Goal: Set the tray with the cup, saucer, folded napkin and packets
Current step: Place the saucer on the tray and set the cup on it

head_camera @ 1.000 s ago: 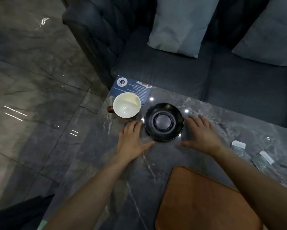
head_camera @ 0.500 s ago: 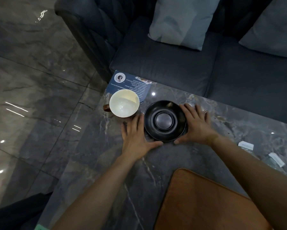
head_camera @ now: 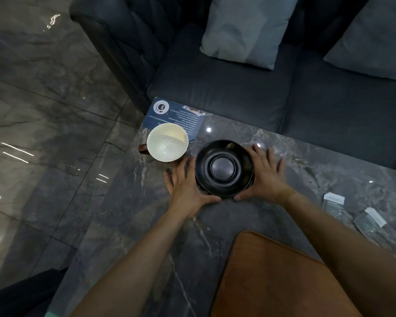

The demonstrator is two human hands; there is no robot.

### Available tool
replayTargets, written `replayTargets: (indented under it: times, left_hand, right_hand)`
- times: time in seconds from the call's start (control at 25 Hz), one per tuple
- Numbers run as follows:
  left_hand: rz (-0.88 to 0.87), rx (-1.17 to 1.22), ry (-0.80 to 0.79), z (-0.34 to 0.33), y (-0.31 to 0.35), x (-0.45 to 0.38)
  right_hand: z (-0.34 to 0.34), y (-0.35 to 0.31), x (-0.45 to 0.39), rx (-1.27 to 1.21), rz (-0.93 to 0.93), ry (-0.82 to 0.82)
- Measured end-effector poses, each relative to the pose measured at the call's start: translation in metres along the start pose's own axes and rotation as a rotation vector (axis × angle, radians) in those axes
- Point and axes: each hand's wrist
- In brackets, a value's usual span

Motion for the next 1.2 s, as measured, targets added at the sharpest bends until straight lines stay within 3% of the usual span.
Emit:
replayTargets:
  times: [0.4, 0.76, 1.2]
  left_hand:
    - [-0.022, 0.056, -0.087, 0.002, -0.003, 0.037]
    - [-0.183, 0.113, -0.173, 0.010, 0.010, 0.101]
    - [-0.317, -0.020, -0.301, -0.020, 0.007, 0.166]
  right_hand:
    - [-0.017, -0.006, 0.053, -0.071, -0.058, 0.015]
    - [-0.038, -0.011, 0.151, -0.148, -0.136, 0.089]
    - [-0.091, -0.002, 0.256, -0.241, -0.265, 0.163]
Point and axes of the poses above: each hand's wrist, its own x-axis away from the middle knuckle, its own z-axis out of the back of the hand, y = z × x, and after that the axes turned 5 degrees about x, right-handed
